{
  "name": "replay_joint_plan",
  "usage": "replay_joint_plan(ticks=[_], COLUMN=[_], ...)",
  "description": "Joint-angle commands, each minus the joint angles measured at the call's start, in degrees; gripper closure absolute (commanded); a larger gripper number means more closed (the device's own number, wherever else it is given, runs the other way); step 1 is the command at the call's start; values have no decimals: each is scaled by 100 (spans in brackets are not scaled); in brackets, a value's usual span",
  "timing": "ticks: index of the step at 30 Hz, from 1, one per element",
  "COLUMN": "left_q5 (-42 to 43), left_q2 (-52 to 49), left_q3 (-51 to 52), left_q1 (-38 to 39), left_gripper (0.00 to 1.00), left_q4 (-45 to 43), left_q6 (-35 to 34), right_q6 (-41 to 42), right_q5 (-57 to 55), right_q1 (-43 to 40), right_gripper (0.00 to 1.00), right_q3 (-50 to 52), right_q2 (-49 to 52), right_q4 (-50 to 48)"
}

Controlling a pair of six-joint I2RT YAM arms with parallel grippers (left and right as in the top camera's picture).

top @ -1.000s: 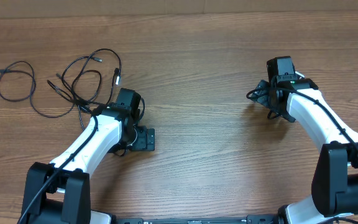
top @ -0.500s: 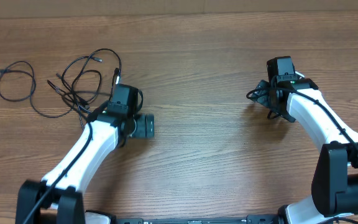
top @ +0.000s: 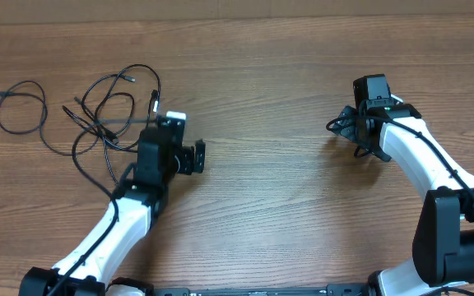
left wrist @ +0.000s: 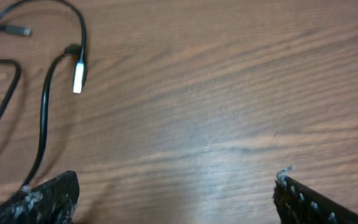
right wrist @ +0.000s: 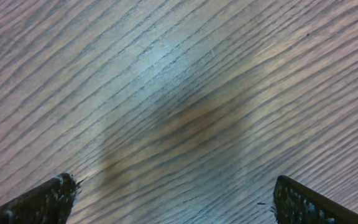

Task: Untangle cables

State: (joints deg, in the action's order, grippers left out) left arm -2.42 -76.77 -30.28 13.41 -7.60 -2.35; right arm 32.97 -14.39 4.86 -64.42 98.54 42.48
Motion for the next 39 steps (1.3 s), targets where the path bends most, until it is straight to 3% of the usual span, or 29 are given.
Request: replay_joint_plan(ticks=[1,14,26,30,39], left_q5=[-50,-50,-116,-120,-101], left_q2=[195,511,1316,1687,2199], left_q3=[446,1349,2575,2973,3001], left_q1=[-68,-232,-890,-940,-942], left_gripper=[1,0,0,1,0], left_q4=[-278,-732,-1515,-1773,-1196], left_q6=[136,4,-1287,-1340,-1314], right_q6=[-7,-7,-7,-7,-7], right_q5=[-79,-79,-79,-79,-79], right_q1=[-22,-22,-22,-22,-22], right_gripper=[0,0,0,0,0], right_q3=[20,20,20,20,20], right_q2=[-4,-4,-4,-4,-4], right_q4=[-37,-37,-37,-35,-35])
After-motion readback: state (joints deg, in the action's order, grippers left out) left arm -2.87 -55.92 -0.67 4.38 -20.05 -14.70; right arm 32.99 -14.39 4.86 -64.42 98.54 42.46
